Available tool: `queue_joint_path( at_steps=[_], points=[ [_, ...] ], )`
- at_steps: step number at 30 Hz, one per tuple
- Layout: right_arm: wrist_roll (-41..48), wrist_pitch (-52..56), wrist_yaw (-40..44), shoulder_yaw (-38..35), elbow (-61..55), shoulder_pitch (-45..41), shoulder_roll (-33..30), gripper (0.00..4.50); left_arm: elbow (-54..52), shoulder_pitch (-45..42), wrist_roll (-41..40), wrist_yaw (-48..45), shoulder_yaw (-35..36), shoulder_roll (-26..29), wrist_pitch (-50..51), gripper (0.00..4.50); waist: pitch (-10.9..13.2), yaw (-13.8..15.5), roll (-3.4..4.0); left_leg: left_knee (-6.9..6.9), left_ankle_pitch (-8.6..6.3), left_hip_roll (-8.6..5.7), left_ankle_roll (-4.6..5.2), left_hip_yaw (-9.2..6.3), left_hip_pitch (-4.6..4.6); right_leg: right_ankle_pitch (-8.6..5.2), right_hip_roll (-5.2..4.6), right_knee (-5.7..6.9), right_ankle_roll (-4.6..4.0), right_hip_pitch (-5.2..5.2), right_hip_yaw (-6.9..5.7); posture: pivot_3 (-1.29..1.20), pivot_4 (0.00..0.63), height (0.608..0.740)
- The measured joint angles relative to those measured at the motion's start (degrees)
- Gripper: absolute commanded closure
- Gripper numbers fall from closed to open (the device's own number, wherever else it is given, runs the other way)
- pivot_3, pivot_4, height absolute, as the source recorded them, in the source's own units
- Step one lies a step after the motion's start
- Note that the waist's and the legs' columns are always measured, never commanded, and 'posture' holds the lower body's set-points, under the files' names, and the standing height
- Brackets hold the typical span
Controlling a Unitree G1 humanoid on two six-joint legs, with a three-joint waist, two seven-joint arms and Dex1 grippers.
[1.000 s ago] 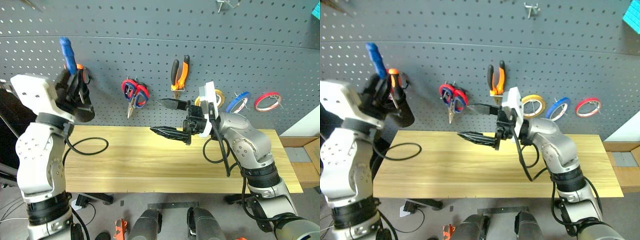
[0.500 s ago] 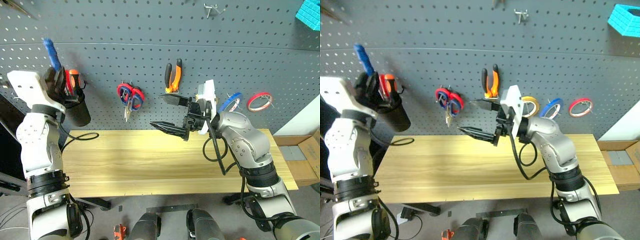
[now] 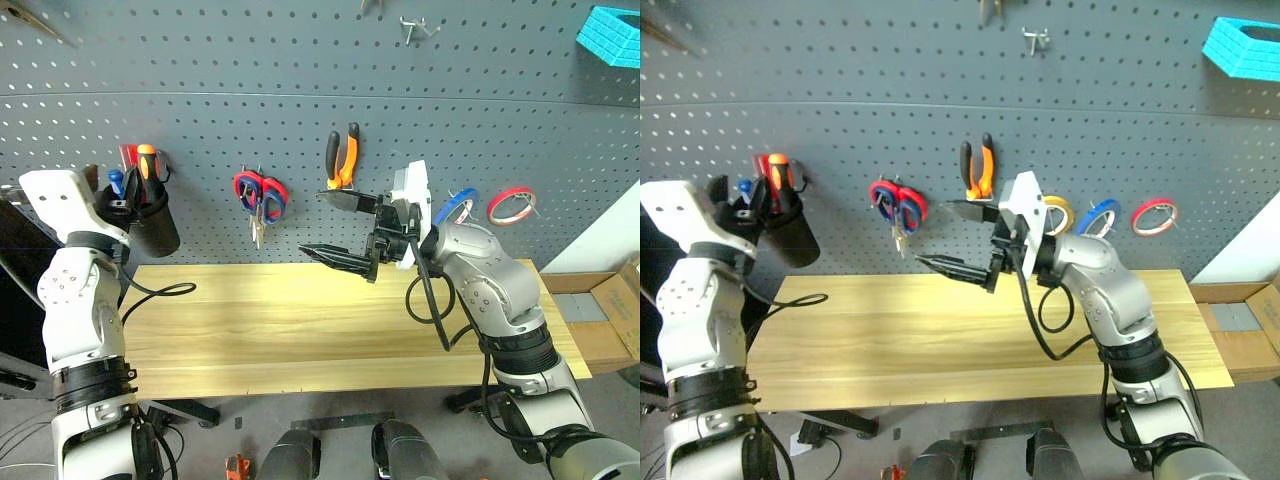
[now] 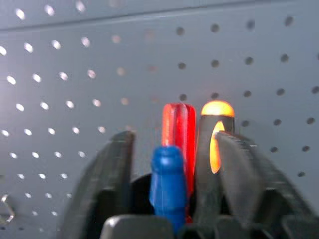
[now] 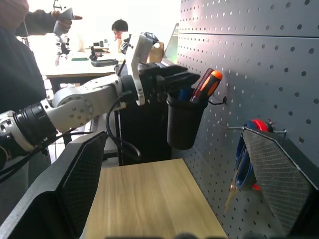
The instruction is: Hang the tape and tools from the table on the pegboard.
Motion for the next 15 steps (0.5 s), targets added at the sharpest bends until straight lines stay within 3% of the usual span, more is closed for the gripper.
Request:
queue_joint_path(
  at_steps=[2, 8, 11, 15],
  points=[
    [0.1, 0.0, 0.8, 0.1, 0.0, 0.3, -0.6, 0.0, -1.7, 1.3, -0.1, -0.3, 0.1, 1.1, 0.5, 0.08, 0.0, 0.0, 0.0, 0.0, 0.0, 0.0, 0.0, 0.0, 0.0, 0.0, 0.0, 0.0, 0.0, 0.0, 0.02, 0.04, 0.108, 0.74],
    [4.0, 5.3, 4.7, -1.9, -0.3, 6.4, -7.6, 0.0, -20.8, 8.3, -10.2, -11.1, -3.5, 7.2, 14.6, 0.08, 0.0, 0.7, 0.02, 0.0, -0.02, -0.02, 0.03, -0.09, -0.03, 0.0, -0.04, -0.09, -0.01, 0.09, 0.15, 0.02, 0.112, 0.74],
    [4.2, 5.5, 4.1, -3.3, -0.6, 7.9, -8.4, 0.0, -28.5, 11.3, -14.6, -14.4, -7.7, 7.1, 19.7, 0.08, -0.3, 0.4, 0.43, -0.04, -0.02, 0.0, 0.03, -0.02, 0.15, -0.01, -0.03, -0.06, -0.01, 0.22, 0.24, -0.01, 0.107, 0.74],
    [3.0, 5.1, 1.3, -6.1, -0.5, 13.9, -10.2, 0.0, -29.7, 17.4, -14.5, -14.3, -10.8, 4.7, 22.8, 0.08, -0.6, -0.2, 0.95, -0.11, -0.03, 0.09, 0.05, 0.14, 0.45, -0.02, 0.05, 0.02, -0.02, 0.37, 0.36, -0.02, 0.091, 0.74]
  ],
)
